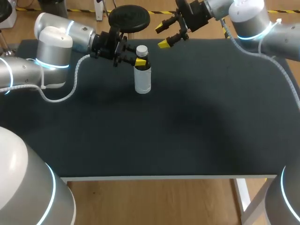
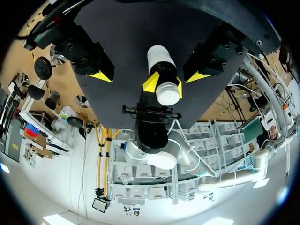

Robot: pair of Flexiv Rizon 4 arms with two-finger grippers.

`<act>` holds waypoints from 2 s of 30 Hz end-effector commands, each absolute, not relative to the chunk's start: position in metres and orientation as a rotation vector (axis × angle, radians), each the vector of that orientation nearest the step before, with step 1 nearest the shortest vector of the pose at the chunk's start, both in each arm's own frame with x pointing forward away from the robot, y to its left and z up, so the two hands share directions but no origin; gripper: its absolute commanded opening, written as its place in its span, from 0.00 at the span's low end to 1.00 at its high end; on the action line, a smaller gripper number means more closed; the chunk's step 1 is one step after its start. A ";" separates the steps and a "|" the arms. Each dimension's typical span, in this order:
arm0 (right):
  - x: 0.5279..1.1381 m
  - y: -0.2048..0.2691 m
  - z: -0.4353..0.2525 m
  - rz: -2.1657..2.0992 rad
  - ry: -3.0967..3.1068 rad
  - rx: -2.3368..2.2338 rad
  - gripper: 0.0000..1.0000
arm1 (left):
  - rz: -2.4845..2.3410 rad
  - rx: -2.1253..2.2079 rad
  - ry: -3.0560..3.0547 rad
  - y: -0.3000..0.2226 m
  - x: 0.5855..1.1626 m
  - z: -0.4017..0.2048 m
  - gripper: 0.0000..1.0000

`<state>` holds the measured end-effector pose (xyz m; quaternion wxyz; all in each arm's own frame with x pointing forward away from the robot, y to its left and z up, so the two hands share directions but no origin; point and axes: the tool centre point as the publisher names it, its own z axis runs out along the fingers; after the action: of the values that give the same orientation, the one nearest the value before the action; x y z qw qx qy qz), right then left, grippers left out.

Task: Unscrew the bottle cap

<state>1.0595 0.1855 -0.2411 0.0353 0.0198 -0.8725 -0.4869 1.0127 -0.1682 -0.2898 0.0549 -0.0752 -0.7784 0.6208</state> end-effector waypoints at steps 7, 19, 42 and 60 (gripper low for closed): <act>1.058 0.196 -0.248 -1.516 -2.653 0.072 1.00 | 1.882 -0.234 -2.358 -0.168 1.015 -0.290 0.00; 1.050 0.219 -0.267 -1.548 -2.602 0.086 1.00 | 1.882 -0.234 -2.358 -0.168 1.015 -0.290 0.00; 1.039 0.235 -0.257 -1.519 -2.622 0.119 1.00 | 1.882 -0.234 -2.358 -0.168 1.015 -0.290 0.00; 1.031 0.252 -0.258 -1.478 -2.614 0.140 1.00 | 1.882 -0.234 -2.358 -0.168 1.015 -0.290 0.00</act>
<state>1.0293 0.2502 -0.2568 0.0659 0.0452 -0.8676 -0.4908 1.0127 -0.1682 -0.2898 0.0550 -0.0753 -0.7784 0.6207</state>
